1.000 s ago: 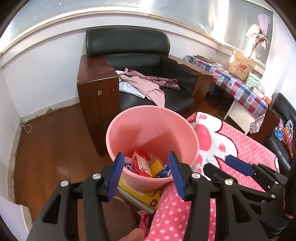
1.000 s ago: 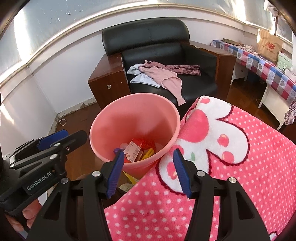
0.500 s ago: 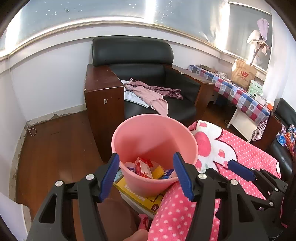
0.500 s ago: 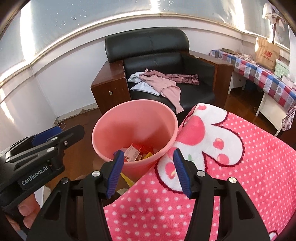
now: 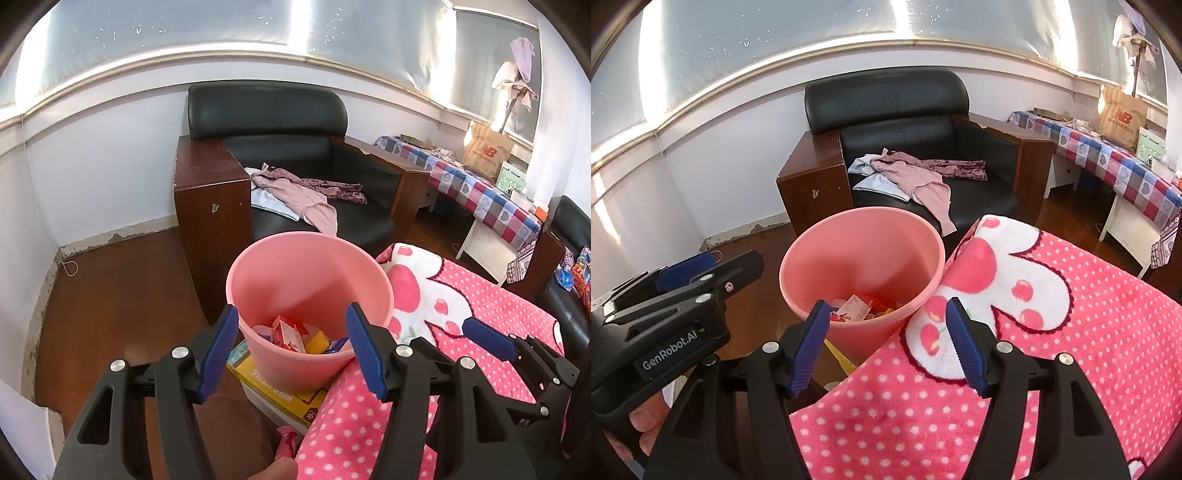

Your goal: Collect trash

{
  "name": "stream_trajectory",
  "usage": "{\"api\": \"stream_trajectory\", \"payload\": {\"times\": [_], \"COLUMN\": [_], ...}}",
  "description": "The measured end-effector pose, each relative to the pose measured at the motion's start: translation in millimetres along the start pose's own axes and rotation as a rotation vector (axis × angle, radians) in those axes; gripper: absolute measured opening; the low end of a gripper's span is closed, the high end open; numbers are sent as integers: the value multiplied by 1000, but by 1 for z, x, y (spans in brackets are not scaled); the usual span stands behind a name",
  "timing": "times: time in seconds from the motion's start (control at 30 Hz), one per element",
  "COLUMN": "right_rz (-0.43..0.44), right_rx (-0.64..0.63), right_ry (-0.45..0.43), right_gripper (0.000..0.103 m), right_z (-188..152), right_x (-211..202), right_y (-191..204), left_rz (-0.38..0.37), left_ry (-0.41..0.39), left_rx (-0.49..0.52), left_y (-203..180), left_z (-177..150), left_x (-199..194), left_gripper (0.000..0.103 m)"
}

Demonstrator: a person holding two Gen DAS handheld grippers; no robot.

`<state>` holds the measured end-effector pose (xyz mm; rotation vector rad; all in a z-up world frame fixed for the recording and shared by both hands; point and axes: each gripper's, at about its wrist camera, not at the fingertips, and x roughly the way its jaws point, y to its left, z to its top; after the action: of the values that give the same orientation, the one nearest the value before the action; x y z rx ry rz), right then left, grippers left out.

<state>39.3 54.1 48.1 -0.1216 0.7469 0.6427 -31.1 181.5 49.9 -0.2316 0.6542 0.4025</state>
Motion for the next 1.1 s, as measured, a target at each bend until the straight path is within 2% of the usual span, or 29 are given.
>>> {"api": "stream_trajectory", "payload": {"times": [0.57,1.1], "right_rz": [-23,-37], "right_rx": [-11,-2], "right_ry": [-49,-57], "right_gripper": [66,66], "right_z": [-11,-27], "right_x": [-21,-24], "right_y": [3,7], "left_rz": [0,3], "left_ry": [-37,-32], "left_rx": [-8,-20], "left_y": [5,12], "left_z": [-8,-27], "left_x": [-17,-19], "left_gripper": [60,60]}}
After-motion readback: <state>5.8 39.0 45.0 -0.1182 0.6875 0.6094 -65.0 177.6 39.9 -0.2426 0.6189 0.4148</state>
